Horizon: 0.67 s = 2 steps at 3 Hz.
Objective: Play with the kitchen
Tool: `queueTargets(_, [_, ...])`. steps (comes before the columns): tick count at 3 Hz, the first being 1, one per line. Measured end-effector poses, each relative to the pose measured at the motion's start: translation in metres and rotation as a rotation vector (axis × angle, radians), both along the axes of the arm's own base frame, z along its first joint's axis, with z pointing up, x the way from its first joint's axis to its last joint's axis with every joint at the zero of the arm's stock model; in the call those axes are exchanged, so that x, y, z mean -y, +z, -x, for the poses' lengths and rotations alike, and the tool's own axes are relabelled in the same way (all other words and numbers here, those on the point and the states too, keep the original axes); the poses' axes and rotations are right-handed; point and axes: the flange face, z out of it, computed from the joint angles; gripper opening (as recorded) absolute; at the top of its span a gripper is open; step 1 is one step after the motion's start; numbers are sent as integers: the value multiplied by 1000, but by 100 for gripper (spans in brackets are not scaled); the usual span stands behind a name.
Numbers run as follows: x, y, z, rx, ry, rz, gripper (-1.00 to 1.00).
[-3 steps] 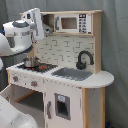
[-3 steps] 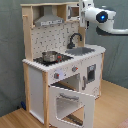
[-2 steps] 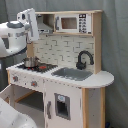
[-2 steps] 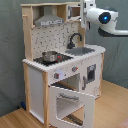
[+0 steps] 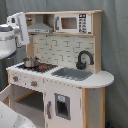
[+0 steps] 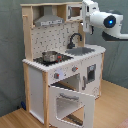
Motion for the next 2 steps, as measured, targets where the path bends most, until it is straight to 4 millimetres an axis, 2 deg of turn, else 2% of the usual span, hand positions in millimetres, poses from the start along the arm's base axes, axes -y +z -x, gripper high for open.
queueTargets(1, [-17,-11,27,-32,18,12,100])
queueTargets(2, [-29,-27,43,-103,54,29,100])
